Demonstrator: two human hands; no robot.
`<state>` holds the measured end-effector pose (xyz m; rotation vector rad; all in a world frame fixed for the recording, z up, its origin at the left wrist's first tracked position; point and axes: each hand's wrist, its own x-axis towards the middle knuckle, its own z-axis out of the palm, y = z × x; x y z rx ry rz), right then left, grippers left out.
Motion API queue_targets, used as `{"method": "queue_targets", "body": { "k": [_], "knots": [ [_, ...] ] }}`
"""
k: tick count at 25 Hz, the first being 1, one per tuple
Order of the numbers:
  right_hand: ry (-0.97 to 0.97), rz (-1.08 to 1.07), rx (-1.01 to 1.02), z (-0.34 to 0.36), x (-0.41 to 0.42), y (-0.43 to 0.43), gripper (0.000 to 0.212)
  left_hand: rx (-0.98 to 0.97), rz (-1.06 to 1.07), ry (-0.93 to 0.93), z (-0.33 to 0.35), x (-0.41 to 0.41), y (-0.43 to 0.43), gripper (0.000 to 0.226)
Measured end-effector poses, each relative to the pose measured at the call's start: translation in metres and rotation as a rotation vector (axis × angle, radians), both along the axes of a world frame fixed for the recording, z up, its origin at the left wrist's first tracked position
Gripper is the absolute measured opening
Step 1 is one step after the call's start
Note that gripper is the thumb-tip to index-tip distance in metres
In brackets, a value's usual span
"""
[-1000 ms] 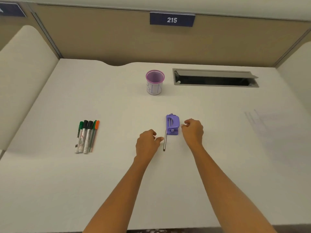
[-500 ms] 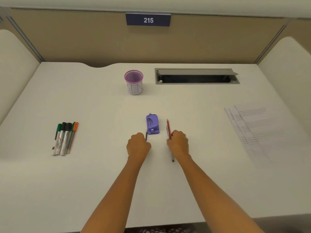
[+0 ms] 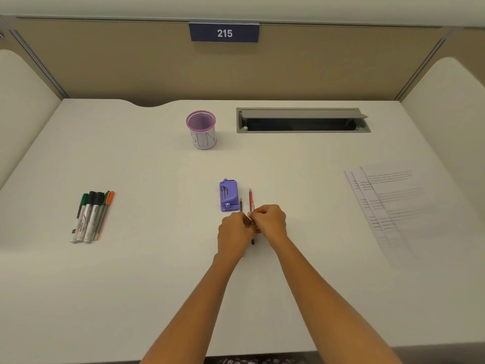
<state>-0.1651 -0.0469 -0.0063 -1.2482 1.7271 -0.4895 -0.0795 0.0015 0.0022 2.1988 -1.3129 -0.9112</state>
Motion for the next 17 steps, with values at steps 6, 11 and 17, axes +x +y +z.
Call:
{"method": "queue_targets", "body": {
  "k": [6, 11, 17],
  "knots": [
    [0.193, 0.019, 0.000, -0.003, -0.010, -0.017, 0.020, 0.057, 0.078, -0.139, -0.005, 0.015, -0.002, 0.027],
    [0.238, 0.096, 0.041, -0.001, 0.003, -0.018, 0.026, 0.116, 0.033, -0.154, -0.007, 0.011, -0.005, 0.020],
    [0.239, 0.193, 0.123, 0.000, 0.010, -0.023, 0.020, 0.112, 0.106, 0.034, -0.007, 0.004, -0.013, 0.015]
  ]
}}
